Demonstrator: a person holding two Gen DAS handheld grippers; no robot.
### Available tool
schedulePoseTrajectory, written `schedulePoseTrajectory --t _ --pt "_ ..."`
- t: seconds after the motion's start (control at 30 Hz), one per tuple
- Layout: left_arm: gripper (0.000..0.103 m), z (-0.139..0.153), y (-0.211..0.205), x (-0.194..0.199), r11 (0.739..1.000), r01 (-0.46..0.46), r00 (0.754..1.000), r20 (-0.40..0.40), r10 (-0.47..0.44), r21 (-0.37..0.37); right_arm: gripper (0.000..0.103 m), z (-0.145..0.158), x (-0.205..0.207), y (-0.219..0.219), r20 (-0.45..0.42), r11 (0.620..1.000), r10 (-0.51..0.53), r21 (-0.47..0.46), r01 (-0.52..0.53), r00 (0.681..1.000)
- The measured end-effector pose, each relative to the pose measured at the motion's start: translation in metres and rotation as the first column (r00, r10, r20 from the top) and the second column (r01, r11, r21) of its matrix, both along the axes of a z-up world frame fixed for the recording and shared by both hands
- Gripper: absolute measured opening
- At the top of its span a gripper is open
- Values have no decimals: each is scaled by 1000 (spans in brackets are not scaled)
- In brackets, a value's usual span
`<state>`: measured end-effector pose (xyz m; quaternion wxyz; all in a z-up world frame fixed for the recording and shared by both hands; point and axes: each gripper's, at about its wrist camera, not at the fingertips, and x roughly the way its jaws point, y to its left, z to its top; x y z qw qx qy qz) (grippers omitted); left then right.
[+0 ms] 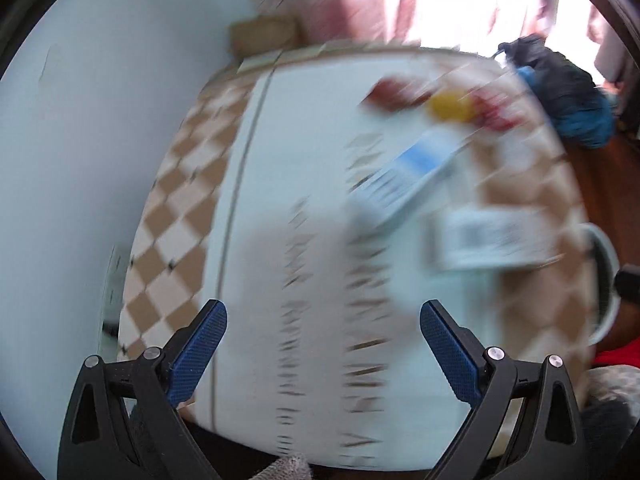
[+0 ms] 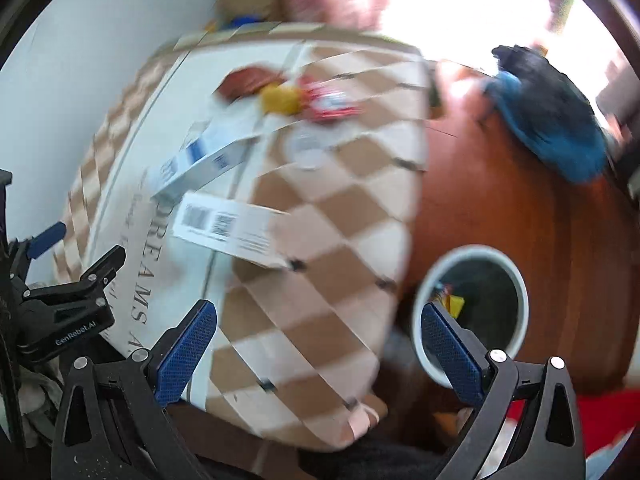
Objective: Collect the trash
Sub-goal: 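Grasp the white oligopeptides box with the left tool while the right tool grasps the barcode box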
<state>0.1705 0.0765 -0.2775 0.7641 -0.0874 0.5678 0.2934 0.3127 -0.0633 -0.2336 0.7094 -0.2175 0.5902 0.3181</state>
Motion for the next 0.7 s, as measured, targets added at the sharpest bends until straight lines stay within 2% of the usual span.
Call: schedulePoseTrajectory --t 0.13,0.23,0.3,0.43,0.47,0.53,0.6,0.7 --pt "99 -39 28 -20 998 -46 997 -60 44 -32 103 -32 -11 62 -1 979 161 -130 -160 987" --pt "99 -52 41 -28 998 -51 996 -73 47 -43 103 -55 -17 98 -11 943 262 -208 -259 965" --pt "99 -55 49 -32 996 -52 997 -59 48 -71 103 -69 -17 114 -22 925 293 -245 -289 956" --pt "99 -53 60 -33 997 -44 998 -49 40 -65 103 -84 -12 126 -26 918 303 -259 -299 953" --pt "99 -52 62 -33 997 -40 998 -46 37 -63 101 -85 -11 126 -21 921 299 -254 -294 954" --pt "99 -48 68 -28 998 -26 999 -34 24 -56 79 -86 -7 120 -38 940 248 -233 -250 968" --pt "99 -43 72 -22 999 -11 1000 -22 10 -51 65 -83 0 107 -81 966 164 -188 -176 983" --pt "99 -30 75 0 998 38 999 18 -37 -45 63 -76 17 77 -103 988 -20 -154 4 995"
